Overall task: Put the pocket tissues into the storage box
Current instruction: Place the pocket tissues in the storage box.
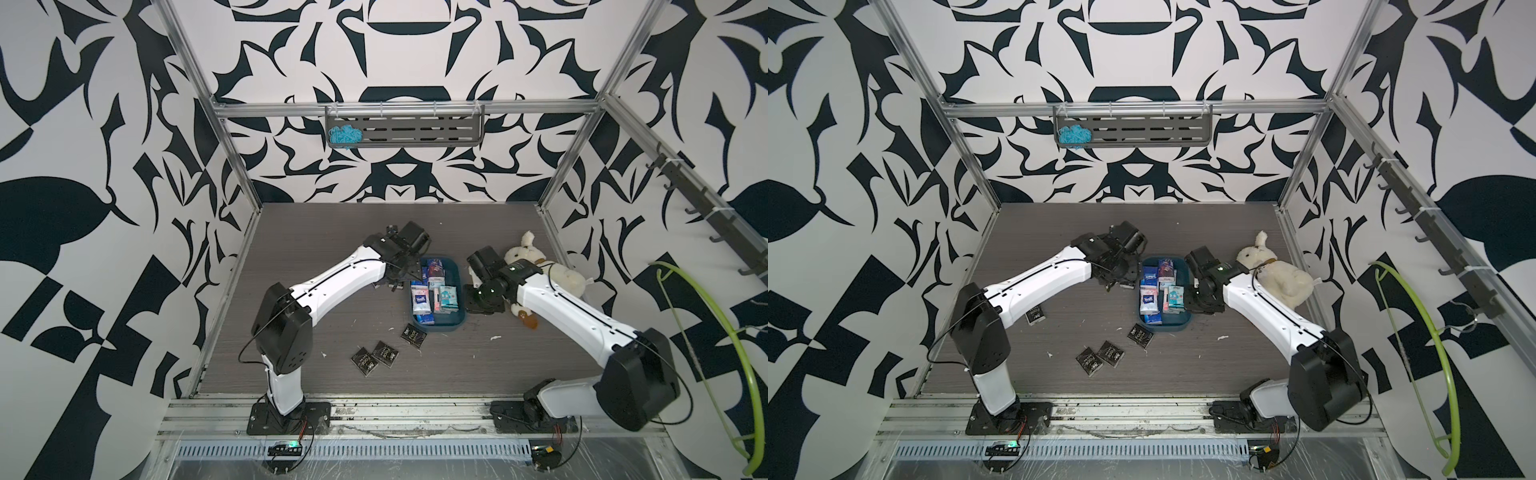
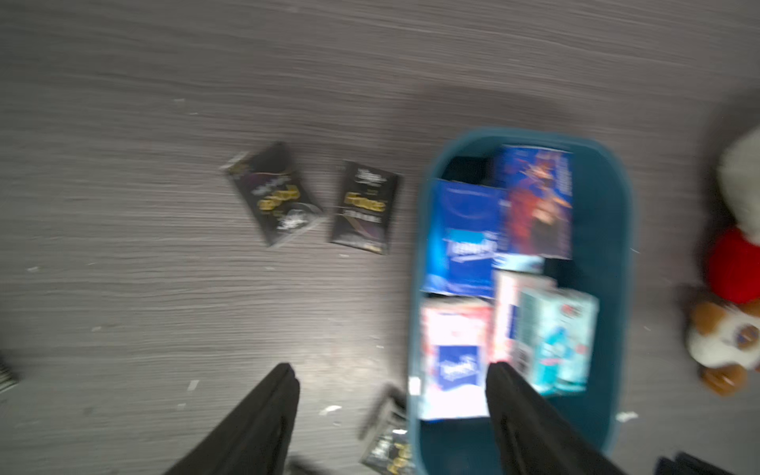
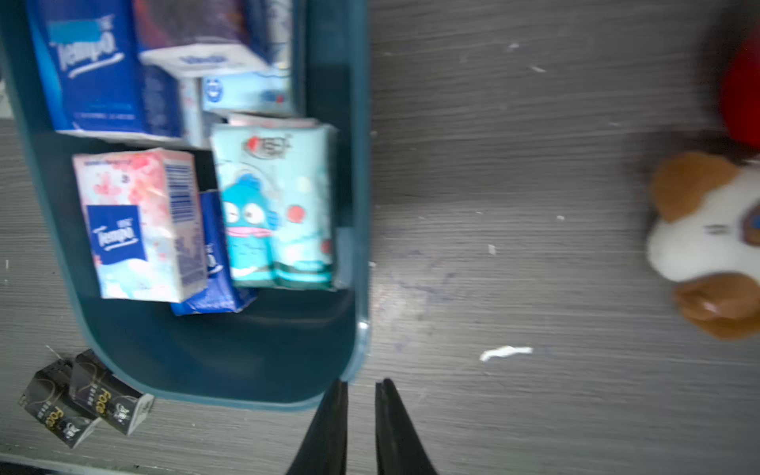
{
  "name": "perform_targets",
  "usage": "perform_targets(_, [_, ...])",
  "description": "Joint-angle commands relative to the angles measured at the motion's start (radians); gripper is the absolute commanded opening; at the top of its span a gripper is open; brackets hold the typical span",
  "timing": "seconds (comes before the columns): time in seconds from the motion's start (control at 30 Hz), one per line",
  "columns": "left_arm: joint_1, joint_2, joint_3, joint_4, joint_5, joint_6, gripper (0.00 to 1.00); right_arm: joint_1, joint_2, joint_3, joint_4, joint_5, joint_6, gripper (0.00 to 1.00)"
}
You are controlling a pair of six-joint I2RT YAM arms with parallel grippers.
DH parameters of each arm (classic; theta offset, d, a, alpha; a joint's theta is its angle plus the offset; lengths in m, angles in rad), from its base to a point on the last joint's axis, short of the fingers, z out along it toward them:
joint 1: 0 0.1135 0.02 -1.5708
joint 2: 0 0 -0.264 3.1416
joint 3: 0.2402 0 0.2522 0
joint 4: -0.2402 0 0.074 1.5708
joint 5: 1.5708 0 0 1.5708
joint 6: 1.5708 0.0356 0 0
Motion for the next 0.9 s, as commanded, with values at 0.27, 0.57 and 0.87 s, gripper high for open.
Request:
perform_targets(0.27, [0.058,-0.166,-0.222,0.115,0.023,0.106,0.79,0.010,0.113,0.146,-0.027,0.085,0.037,0.00])
perform_targets(0.57, [0.099,-0.259,-0.337,0.148,0.042,0.108,0.80,0.021,0.164,0.140,-0.012,0.091,0.025,0.00])
perform_targets(0.87, [0.123,-0.306,-0.377,0.137,0.008,0.096,0.80,0.031,0.286,0.204,-0.021,0.129,-0.003,0.00])
